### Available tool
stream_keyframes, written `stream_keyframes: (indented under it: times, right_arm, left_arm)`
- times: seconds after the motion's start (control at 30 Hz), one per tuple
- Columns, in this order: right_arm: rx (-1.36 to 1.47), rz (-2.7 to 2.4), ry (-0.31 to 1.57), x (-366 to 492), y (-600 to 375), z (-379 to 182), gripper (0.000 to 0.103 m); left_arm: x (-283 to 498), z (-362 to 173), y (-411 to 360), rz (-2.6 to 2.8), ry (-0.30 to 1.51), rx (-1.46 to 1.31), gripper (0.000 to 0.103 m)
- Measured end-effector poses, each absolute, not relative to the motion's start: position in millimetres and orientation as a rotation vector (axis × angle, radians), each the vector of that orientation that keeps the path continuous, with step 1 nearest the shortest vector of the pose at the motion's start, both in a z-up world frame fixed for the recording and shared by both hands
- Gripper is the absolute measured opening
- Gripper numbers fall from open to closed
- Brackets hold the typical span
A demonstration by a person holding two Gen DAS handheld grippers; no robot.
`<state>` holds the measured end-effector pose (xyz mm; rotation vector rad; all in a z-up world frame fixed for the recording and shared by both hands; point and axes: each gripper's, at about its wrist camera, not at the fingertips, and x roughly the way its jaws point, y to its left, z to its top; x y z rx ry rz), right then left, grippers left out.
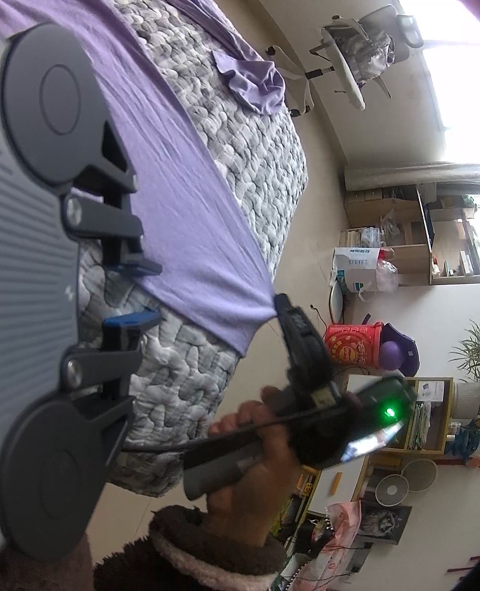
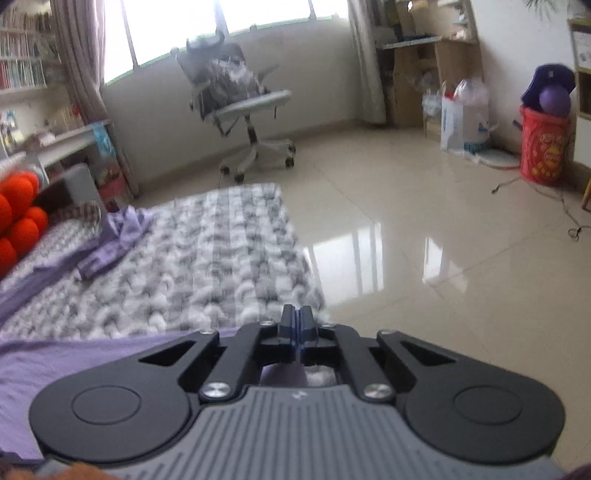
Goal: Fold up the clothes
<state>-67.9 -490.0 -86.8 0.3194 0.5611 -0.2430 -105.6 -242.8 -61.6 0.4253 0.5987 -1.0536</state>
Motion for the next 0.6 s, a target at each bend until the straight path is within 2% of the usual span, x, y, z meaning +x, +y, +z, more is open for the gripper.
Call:
stream_keyframes:
  times: [0.07,0.13,0.23,0.3,0.6]
  right_arm:
    - [0.332,-0.230,0.567,-67.4,-488.0,-89.0,0.005]
    - [0.350,-0.227,0.551,-69.7,-487.8,-85.2,0.014]
    - [0.348,-0.209,0.537,-71.3,-483.2,-76.5,0.018]
    - [0.331,-0.198,0.526,-73.4,-477.9,-69.5,0.042]
    - [0.292,-0.084,0.514,-69.7,-438.9,-45.4,0.044]
  left_arm:
    - [-104.3,-58.1,-239.1,-1.039,0.599,0.420,0.026]
    - [-103.0,-54.5,-235.4,-1.025,0.600,0.414,0.027]
    - [-101.2,-49.2,-229.9,-1.004,0.601,0.406,0.030]
    - [-99.9,-45.7,-226.3,-0.989,0.601,0.401,0.033]
    - [-85.6,-27.3,-193.2,-0.832,0.594,0.368,0.047]
